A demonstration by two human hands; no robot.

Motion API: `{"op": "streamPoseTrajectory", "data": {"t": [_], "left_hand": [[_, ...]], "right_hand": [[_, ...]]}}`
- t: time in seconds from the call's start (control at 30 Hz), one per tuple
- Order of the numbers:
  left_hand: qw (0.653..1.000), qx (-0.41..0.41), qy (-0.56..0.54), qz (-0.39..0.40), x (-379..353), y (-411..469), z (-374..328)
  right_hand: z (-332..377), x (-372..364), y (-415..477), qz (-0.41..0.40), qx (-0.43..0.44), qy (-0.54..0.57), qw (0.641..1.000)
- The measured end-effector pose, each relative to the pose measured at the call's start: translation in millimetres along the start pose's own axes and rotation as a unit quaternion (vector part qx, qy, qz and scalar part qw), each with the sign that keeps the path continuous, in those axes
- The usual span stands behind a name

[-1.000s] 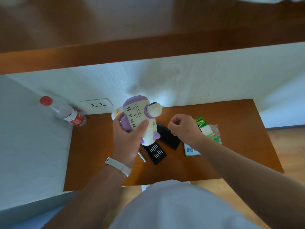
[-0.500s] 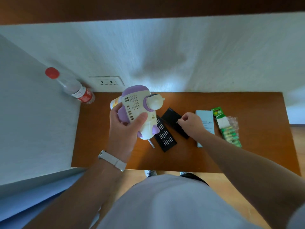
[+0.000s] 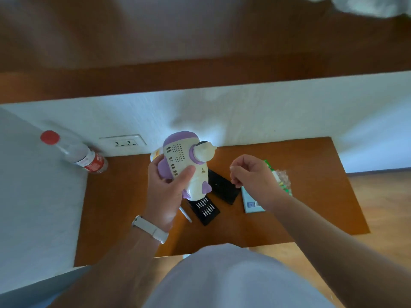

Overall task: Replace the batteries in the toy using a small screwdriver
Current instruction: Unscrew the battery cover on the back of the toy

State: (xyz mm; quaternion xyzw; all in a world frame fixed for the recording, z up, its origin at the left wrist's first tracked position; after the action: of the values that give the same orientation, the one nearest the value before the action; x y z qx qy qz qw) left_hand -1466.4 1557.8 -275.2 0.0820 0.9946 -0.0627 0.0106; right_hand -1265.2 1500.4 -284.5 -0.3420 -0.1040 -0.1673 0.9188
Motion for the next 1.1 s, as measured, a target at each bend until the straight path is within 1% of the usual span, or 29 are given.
{"op": "streamPoseTrajectory", "data": {"t": [0.1, 0.2, 0.27, 0.33, 0.4, 0.5, 0.67, 0.77, 0.9, 1.1], "left_hand": [[1.000, -0.008, -0.010, 0.015, -15.7, -1.9, -7.0], [0.999, -0.024, -0.014, 0.025, -32.4, -7.6, -12.7], [0.999, -0.041, -0.013, 0.031, -42.4, -13.5, -17.1], [0.997, -0.058, -0.013, 0.045, -50.3, -19.6, -22.0], [0.995, -0.067, -0.022, 0.065, -56.1, -24.7, -24.8], [0.993, -0.069, -0.027, 0.087, -60.7, -29.9, -24.7], [0.986, -0.106, -0.028, 0.125, -65.3, -35.1, -26.3], [0.984, -0.114, -0.025, 0.136, -68.0, -36.5, -29.7], [0.980, -0.117, -0.042, 0.154, -73.4, -36.0, -33.8], [0.980, -0.103, -0.063, 0.159, -75.3, -35.5, -33.3]], "right_hand": [[8.6, 6.6, -25.3, 0.018, 0.037, -0.009, 0.999], [13.6, 11.8, -41.5, 0.040, 0.021, 0.010, 0.999], [13.1, 15.2, -46.8, 0.095, -0.021, 0.067, 0.993], [11.2, 18.7, -51.2, 0.168, -0.055, 0.132, 0.975], [9.1, 23.0, -55.3, 0.214, -0.066, 0.179, 0.958], [7.2, 28.7, -59.3, 0.255, -0.058, 0.233, 0.937], [9.5, 35.0, -66.3, 0.282, -0.015, 0.288, 0.915], [10.6, 38.7, -70.6, 0.296, 0.016, 0.314, 0.902], [14.2, 43.3, -75.4, 0.283, 0.058, 0.322, 0.901], [12.4, 39.1, -79.2, 0.268, 0.083, 0.329, 0.902]]}}
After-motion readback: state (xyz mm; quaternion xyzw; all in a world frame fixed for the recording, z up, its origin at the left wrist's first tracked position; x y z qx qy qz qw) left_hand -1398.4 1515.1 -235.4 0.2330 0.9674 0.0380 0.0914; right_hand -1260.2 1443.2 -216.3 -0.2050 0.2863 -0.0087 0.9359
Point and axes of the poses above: each hand's wrist, its own y-axis towards the middle knuckle, its own x-axis out of the back of the hand, z = x × y, the point moved 2 cm from there along y, towards the middle knuckle, and after that the axes turned 12 degrees about -x, right-handed, at the moved point
